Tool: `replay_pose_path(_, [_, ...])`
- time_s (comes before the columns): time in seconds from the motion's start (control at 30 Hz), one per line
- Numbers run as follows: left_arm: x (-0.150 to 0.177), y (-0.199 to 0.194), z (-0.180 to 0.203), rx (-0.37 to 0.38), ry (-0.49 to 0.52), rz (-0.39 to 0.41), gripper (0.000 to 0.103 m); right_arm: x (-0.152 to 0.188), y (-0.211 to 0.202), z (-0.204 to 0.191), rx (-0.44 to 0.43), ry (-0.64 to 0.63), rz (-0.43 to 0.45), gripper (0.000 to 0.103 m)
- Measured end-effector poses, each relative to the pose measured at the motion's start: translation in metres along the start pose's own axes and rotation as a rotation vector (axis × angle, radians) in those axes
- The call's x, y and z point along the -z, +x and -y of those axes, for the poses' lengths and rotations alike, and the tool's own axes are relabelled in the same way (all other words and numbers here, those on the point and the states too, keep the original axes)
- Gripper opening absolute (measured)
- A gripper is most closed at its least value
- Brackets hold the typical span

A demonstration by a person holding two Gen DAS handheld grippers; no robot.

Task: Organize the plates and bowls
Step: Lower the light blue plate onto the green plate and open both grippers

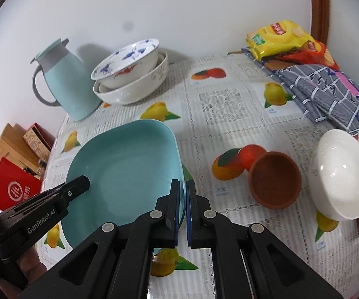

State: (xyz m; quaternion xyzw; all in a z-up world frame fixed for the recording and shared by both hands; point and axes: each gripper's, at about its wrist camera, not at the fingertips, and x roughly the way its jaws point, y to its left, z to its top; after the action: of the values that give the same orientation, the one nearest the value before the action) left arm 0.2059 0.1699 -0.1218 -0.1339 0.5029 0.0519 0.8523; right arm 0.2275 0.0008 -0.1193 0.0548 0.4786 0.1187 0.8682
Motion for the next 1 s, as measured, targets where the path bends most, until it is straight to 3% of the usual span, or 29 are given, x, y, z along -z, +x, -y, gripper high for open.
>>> replay_pose_path(0.37, [0.008, 0.017, -0.01, -0.025, 0.009, -0.035, 0.01, 0.009, 0.037, -0.003, 0.016, -0.04, -0.072, 0.005])
replay_pose_path(0.6, [0.008, 0.019, -0.007, -0.029, 0.034, -0.04, 0.011, -0.002, 0.042, 0.0, 0.018, -0.045, -0.054, 0.006])
replay_pose_path(0.77, [0.009, 0.017, -0.006, -0.018, 0.044, -0.047, 0.016, -0.008, 0.048, -0.007, 0.053, -0.109, -0.033, 0.009])
replay_pose_path(0.9, [0.011, 0.015, -0.007, 0.002, 0.045, -0.054, 0.017, -0.012, 0.054, -0.005, 0.031, -0.107, -0.035, 0.012])
replay_pose_path(1.0, [0.013, 0.014, -0.005, 0.013, 0.059, -0.068, 0.025, -0.012, 0.058, -0.006, 0.024, -0.117, -0.041, 0.013])
